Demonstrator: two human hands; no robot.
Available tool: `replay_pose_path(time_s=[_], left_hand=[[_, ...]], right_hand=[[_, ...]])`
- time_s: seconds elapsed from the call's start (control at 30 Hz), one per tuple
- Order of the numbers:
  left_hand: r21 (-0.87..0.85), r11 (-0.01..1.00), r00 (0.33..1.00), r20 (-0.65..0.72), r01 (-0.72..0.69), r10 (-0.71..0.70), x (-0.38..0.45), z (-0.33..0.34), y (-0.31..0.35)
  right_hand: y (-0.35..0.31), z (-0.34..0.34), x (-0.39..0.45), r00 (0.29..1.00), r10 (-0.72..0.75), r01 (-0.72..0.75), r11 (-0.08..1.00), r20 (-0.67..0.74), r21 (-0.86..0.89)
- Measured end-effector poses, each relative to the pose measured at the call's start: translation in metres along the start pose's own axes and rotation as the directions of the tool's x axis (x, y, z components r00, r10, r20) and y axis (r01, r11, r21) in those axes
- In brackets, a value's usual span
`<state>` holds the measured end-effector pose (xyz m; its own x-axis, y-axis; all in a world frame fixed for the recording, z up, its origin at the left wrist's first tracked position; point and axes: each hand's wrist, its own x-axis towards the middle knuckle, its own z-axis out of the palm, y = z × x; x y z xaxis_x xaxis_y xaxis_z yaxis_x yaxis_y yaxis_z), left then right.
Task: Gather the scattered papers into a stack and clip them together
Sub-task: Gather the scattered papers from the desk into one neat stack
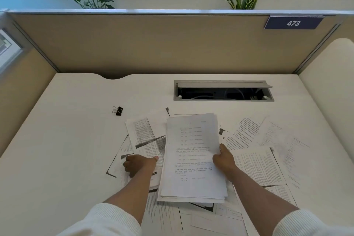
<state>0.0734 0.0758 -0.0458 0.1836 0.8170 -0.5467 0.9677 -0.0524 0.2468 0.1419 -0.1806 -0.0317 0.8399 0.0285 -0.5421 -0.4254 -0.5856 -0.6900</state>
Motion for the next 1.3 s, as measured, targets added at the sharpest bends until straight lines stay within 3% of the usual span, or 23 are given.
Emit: replay_pose_path(time_s=[0.33, 0.4, 0.57, 0.73, 1.03, 1.17, 1.3], left_hand=[[-0.025, 0.999, 0.995, 0.095, -0.036, 0.038, 0.010, -0.001, -0.004], [-0.112, 0.990, 0.992, 0.085, -0.087, 0.097, 0.011, -0.001, -0.005], [-0.400, 0.903, 0.984, 0.024, -0.155, 0.179, 0.009, -0.012, -0.001], [-0.454, 0.826, 0.939, -0.089, -0.334, 0.332, 0.016, -0.040, 0.010], [-0.655, 0.585, 0.871, -0.267, -0.478, 0.412, 0.027, -0.084, 0.036], [-0.765, 0.522, 0.886, -0.133, -0.377, 0.444, 0.026, -0.094, 0.043], [-0.759, 0.577, 0.810, 0.116, -0.302, 0.576, 0.015, -0.092, 0.041]], right_hand=[[0.002, -0.001, -0.001, 1.000, 0.002, -0.002, 1.000, 0.006, 0.017], [0.002, -0.003, 0.000, 1.000, 0.002, -0.002, 1.000, 0.000, 0.022], [0.002, -0.008, 0.001, 0.999, 0.023, -0.023, 1.000, -0.025, 0.017], [0.004, -0.014, -0.002, 0.994, 0.048, -0.047, 0.999, -0.095, 0.011], [0.003, -0.017, -0.005, 0.993, 0.082, -0.079, 0.996, -0.086, 0.033], [-0.004, -0.016, -0.007, 0.995, 0.078, -0.074, 0.995, -0.057, 0.064], [-0.010, -0.015, -0.010, 0.999, 0.052, -0.048, 0.984, -0.015, 0.172]])
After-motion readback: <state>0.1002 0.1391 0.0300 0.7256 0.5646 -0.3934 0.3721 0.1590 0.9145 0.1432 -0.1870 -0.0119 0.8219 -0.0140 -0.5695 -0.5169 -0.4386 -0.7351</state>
